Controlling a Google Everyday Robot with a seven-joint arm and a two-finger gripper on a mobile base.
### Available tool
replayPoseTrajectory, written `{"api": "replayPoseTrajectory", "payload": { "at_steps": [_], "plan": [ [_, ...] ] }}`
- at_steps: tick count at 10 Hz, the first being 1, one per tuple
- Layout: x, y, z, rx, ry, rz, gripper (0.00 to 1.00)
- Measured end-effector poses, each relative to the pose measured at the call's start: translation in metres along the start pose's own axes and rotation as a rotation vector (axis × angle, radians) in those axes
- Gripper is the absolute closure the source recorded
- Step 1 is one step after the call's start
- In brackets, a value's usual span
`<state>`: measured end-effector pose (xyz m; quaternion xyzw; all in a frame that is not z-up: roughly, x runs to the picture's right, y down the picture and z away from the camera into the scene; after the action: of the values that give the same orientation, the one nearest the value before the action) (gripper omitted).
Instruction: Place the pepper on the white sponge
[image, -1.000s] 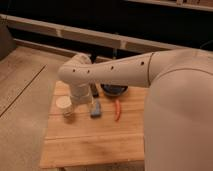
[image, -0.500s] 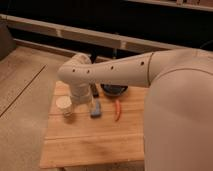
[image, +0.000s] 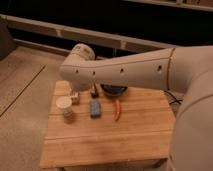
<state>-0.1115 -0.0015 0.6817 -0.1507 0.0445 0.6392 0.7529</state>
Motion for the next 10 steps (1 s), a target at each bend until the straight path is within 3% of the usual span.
{"api": "replayPoseTrajectory", "payload": {
  "at_steps": [3, 4, 5, 7, 9, 10],
  "plan": [
    [-0.001, 0.002, 0.0, -0.006, -0.004, -0.004, 0.35],
    [0.004, -0.009, 0.003, -0.004, 0.004, 0.032, 0.35],
    [0.012, -0.032, 0.006, 0.015, 0.018, 0.089, 0.35],
    [0.053, -0.121, 0.014, 0.105, 0.065, 0.29, 0.35],
    [0.079, -0.153, 0.021, 0.123, 0.087, 0.375, 0.35],
    [0.091, -0.173, 0.029, 0.112, 0.081, 0.414, 0.35]
  ]
}}
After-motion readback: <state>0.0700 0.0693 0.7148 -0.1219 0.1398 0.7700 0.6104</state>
